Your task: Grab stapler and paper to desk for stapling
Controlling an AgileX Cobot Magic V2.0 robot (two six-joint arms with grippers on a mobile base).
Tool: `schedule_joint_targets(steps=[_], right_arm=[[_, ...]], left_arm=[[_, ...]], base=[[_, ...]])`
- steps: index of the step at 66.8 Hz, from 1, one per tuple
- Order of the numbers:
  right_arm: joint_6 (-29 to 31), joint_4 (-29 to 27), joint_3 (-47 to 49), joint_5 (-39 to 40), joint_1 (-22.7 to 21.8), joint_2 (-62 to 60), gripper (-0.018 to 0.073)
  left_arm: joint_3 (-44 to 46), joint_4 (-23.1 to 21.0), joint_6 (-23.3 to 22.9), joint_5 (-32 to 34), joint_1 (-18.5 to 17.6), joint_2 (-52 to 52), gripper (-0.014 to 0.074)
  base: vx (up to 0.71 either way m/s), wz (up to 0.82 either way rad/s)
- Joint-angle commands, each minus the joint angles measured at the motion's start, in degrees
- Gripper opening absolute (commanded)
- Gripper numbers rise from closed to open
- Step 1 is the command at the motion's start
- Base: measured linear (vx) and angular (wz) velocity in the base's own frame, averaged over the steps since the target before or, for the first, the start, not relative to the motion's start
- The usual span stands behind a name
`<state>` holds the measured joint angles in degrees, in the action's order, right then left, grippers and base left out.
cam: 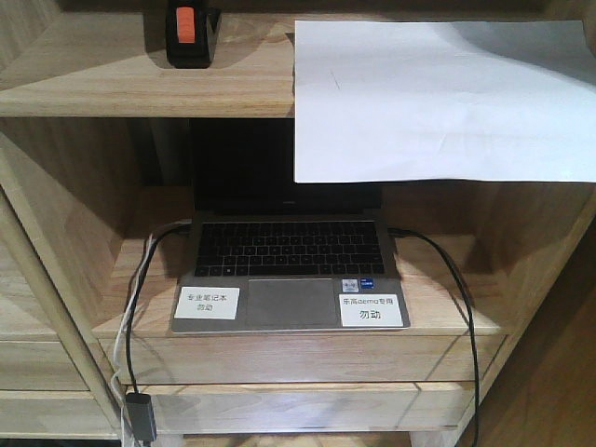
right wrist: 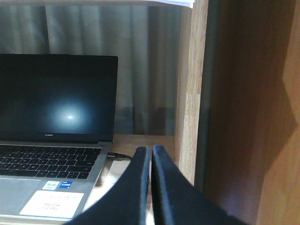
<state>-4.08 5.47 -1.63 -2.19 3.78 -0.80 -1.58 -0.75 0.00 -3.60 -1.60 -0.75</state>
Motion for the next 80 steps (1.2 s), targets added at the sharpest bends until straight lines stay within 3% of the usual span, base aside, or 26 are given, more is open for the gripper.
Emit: schedule_joint_targets(steps=[1,70,80], right_arm=[[0.11,0.22,-0.17,4.18,-0.34,-0.64,-0.0009],[0.11,0.22,-0.17,4.18,-0.34,-0.64,-0.0009],[0.11,0.22,-0.17,4.18,-0.34,-0.64,-0.0009]], left_arm=[[-1.57,-0.16,-0.38,4.38,-0.33,-0.85,-0.0007],[-1.52,-0.16,-0.38,4.45,-0.33,-0.85,-0.0007],[-1.52,-0.16,-0.38,8.04,-0.33,-0.85,-0.0007]], base=[[0.00,0.00],[0.00,0.00],[0.00,0.00]])
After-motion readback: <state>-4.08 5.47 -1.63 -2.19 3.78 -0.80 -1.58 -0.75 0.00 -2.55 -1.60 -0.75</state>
